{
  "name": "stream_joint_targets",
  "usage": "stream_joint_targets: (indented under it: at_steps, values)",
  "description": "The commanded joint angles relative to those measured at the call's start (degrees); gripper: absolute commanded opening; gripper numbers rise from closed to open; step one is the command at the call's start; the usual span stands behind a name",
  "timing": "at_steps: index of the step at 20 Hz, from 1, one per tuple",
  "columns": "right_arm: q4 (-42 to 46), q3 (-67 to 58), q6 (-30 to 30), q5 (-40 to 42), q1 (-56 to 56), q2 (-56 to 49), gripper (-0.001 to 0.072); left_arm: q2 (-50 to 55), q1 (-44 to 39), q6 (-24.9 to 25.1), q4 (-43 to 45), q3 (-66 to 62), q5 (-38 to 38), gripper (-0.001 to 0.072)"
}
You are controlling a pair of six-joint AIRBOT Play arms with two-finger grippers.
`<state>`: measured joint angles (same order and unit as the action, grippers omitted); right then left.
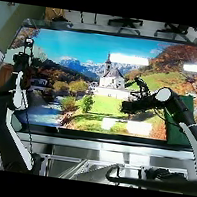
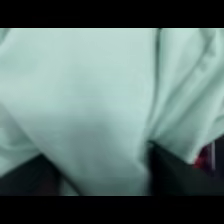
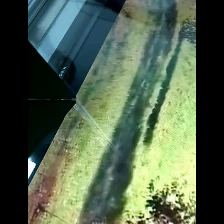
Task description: Fold the shirts.
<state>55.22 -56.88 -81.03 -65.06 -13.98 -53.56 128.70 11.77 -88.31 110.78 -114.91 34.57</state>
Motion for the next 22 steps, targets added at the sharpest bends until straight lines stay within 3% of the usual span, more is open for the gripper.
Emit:
stream_joint_targets:
  at_steps: [1, 4, 8, 11, 14, 16, 18, 22]
  values:
    - [0.0, 0.0, 0.0, 0.0, 0.0, 0.0, 0.0018, 1.2, -0.3, 0.2, 0.3, -0.1, -0.7, 0.0011]
    - [0.0, 0.0, 0.0, 0.0, 0.0, 0.0, 0.0018, -2.7, -1.7, 0.2, 0.0, -3.0, 2.3, 0.0013]
    - [0.0, 0.0, 0.0, 0.0, 0.0, 0.0, 0.0018, -15.3, -5.7, 0.2, -3.2, -3.0, 2.6, 0.0011]
    - [0.0, 0.0, 0.0, 0.0, 0.0, 0.0, 0.0018, -26.9, -10.2, 3.8, -16.4, -3.0, 8.5, 0.0011]
    - [0.0, 0.0, 0.0, 0.0, 0.0, 0.0, 0.0018, -36.5, -15.2, 10.6, -33.0, -1.8, 24.4, 0.0011]
    - [0.0, 0.0, 0.0, 0.3, 0.0, 0.0, 0.0018, -41.5, -19.2, 10.9, -41.6, 3.3, 33.0, 0.0011]
    - [0.0, 0.0, 0.0, 0.2, 0.0, 0.0, 0.0018, -44.9, -23.8, 10.3, -43.8, 10.4, 37.5, 0.0011]
    - [-1.4, 0.0, 0.0, 0.0, 0.0, 0.0, 0.0018, -48.3, -33.9, 7.1, -43.9, 27.3, 34.2, 0.0011]
